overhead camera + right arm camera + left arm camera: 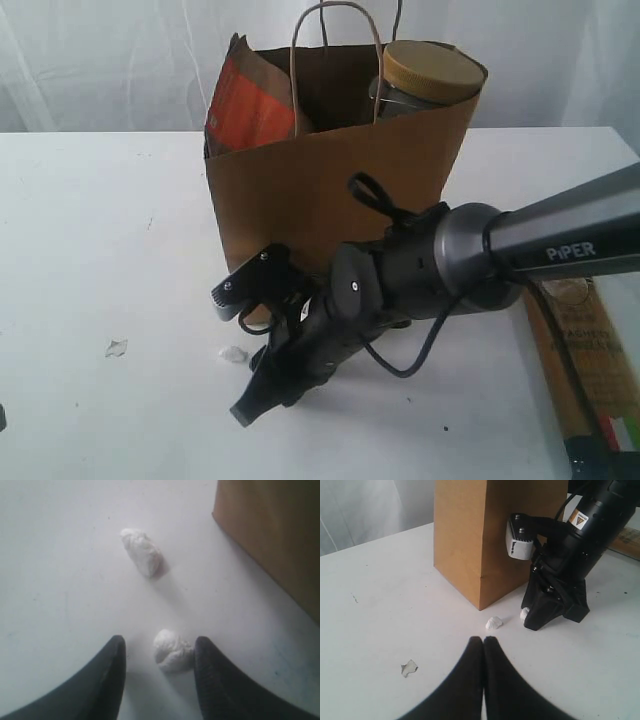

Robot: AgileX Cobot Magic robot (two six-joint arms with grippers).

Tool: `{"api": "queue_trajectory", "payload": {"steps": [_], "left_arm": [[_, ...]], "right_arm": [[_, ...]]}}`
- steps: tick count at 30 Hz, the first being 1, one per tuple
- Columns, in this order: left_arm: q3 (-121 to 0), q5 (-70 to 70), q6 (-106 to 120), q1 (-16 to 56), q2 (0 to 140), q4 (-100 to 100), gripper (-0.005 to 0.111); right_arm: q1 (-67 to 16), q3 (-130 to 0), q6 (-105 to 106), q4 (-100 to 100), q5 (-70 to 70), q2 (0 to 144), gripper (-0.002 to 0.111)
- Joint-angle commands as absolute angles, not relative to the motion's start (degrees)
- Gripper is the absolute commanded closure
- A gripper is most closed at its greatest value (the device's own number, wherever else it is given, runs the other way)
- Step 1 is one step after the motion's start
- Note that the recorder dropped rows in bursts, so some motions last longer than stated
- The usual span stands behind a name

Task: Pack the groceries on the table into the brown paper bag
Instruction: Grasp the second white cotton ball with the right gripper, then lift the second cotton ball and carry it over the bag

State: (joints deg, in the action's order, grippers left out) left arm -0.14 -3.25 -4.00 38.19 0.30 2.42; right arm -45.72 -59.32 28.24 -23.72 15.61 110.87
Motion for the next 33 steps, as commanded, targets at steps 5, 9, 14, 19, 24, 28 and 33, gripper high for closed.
{"api": "queue_trajectory", "payload": {"steps": [5, 9, 14, 19, 24, 28, 33], "left_arm": [[0.00, -3.11, -4.07, 38.25, 0.00, 1.89, 0.107], [0.00, -3.11, -4.07, 38.25, 0.00, 1.89, 0.107], [0.00, -3.11, -4.07, 38.25, 0.00, 1.89, 0.107], [0.00, -3.11, -4.07, 38.25, 0.00, 1.89, 0.107], [0.00, -3.11, -4.07, 38.25, 0.00, 1.89, 0.107], [0.00, -3.11, -4.07, 38.25, 0.00, 1.89, 0.107], [0.00, -3.11, -4.07, 38.25, 0.00, 1.89, 0.107]], "right_arm": [[-45.67, -59.33, 28.77, -23.33, 16.45, 111.53, 0.083], [-45.67, -59.12, 28.77, -23.33, 17.08, 111.03, 0.101], [-46.04, -56.33, 28.28, -23.33, 13.84, 107.42, 0.108], [-46.18, -53.25, 28.28, -23.33, 13.71, 102.04, 0.108], [-46.18, -49.13, 28.28, -23.33, 14.00, 94.68, 0.108], [-46.18, -47.19, 28.28, -23.33, 15.68, 88.65, 0.108], [-46.18, -46.45, 28.28, -23.33, 18.31, 81.63, 0.108]]}}
